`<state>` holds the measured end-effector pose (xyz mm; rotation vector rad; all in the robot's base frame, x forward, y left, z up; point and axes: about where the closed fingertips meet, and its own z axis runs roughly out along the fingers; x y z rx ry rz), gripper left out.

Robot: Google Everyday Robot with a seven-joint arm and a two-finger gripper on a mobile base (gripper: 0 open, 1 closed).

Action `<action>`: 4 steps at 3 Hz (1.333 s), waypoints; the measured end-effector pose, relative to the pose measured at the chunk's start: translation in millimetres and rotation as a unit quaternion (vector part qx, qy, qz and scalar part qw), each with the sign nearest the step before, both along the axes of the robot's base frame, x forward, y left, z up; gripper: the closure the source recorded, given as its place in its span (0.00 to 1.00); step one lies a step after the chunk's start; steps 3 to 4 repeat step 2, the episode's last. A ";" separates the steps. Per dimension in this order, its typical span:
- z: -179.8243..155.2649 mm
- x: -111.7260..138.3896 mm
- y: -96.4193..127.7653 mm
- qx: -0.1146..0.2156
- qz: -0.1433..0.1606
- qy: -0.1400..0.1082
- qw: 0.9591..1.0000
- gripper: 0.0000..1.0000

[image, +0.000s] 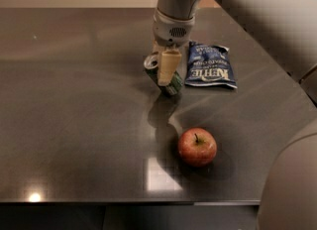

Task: Knock green can over

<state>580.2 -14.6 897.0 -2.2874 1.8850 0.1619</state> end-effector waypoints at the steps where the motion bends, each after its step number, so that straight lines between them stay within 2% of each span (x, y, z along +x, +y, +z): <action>1: -13.0 -0.2 3.1 -0.027 0.014 0.002 1.000 0.00; 4: -13.3 -0.2 3.2 -0.027 0.014 0.002 1.000 0.00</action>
Offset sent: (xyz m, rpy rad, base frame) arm -0.0145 -0.0066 -0.0176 -0.1116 0.0525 0.0475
